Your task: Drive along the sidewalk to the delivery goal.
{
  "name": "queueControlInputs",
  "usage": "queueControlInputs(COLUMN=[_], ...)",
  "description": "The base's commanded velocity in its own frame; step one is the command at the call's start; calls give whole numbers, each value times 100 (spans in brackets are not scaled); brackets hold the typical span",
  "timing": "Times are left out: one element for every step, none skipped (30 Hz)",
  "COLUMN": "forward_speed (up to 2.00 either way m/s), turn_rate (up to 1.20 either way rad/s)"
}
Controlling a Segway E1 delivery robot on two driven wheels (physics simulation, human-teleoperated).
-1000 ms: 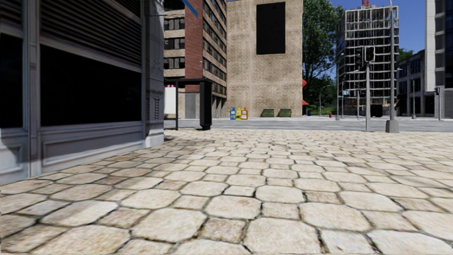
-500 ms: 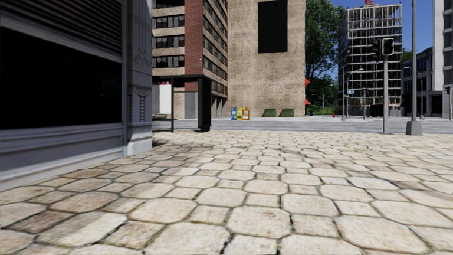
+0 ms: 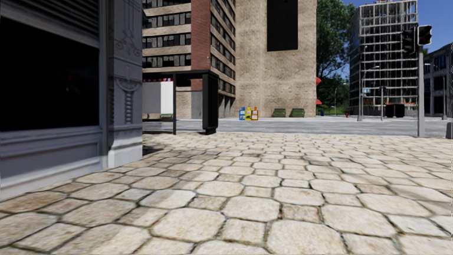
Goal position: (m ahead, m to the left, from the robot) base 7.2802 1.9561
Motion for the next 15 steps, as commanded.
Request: queueControlInputs(forward_speed=[200, 200, 200, 200, 200, 200, 200, 200, 200, 200, 200, 200, 200, 200, 200], turn_rate=[38, 41, 42, 42, 42, 42, 42, 43, 43, 43, 43, 43, 42, 30, 30])
